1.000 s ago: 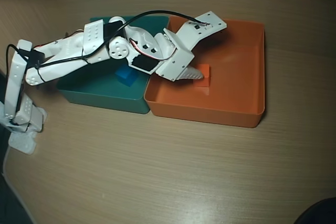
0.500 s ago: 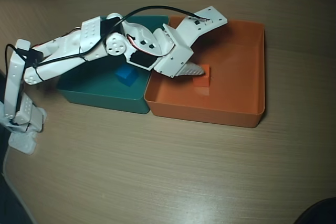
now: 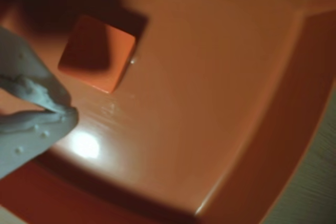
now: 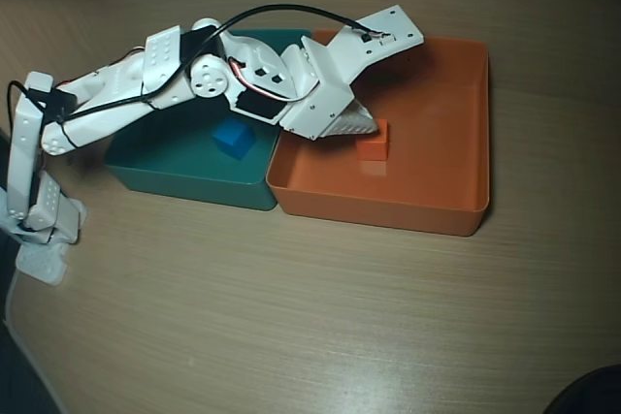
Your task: Grasp a cube and put it in the box.
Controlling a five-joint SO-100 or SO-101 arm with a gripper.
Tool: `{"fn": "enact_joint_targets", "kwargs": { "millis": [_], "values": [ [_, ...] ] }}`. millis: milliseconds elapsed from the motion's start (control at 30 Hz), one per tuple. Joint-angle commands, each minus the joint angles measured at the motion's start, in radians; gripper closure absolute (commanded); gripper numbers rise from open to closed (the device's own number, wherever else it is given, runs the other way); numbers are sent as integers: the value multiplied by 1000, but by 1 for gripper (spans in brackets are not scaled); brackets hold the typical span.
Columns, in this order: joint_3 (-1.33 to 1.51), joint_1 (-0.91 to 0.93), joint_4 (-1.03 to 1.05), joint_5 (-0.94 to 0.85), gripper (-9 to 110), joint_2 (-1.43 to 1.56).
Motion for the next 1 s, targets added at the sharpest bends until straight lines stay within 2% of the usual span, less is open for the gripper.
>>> {"fn": "enact_joint_targets", "kwargs": {
  "millis": [0, 133, 300, 567, 967],
  "values": [
    [-60, 5, -5, -3, 107, 123],
    [-41, 9, -3, -9, 107, 170],
    [141, 29, -5, -11, 107, 353],
    [635, 121, -18, -12, 107, 815],
    [1414, 445, -20, -12, 106, 1493]
  ]
}}
